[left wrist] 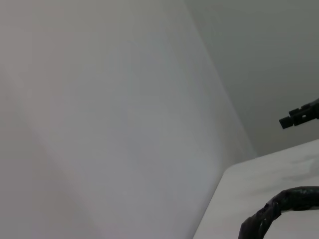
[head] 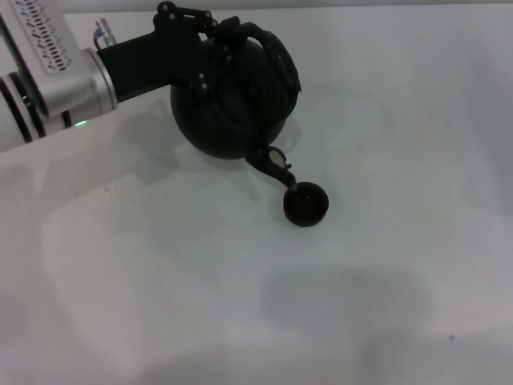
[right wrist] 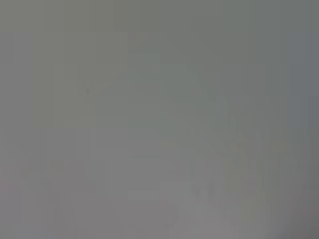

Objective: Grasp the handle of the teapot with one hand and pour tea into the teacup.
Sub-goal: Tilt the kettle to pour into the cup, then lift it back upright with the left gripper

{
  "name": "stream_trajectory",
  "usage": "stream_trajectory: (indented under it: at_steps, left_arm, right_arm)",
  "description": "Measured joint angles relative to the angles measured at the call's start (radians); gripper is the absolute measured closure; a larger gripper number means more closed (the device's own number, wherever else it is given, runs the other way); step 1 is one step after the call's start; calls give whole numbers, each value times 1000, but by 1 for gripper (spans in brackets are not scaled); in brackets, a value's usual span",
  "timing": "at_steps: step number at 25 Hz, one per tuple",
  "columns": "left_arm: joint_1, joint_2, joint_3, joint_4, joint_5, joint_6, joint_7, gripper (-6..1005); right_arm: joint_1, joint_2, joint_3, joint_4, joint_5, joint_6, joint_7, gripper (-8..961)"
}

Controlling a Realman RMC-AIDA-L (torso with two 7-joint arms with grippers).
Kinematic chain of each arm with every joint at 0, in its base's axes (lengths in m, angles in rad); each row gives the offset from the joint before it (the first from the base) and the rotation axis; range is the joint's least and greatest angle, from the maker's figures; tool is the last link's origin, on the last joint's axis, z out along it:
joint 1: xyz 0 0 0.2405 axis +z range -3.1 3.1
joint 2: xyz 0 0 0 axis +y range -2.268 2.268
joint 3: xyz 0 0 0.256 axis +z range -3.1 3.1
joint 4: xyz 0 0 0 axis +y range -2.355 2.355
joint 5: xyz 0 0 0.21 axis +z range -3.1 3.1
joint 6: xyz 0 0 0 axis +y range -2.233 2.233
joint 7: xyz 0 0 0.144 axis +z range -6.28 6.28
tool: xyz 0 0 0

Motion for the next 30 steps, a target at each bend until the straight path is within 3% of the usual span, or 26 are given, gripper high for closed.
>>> stream_trajectory:
  at_steps: [13, 30]
  left_arm:
    - [-19, -12, -4, 53, 55, -71, 16, 871]
    - [-21, -6, -6, 128, 110, -139, 16, 874]
  right_arm:
    - [0, 2, 0, 1, 3, 0, 0, 114]
    - [-5, -1, 0, 1, 2, 0, 0, 115]
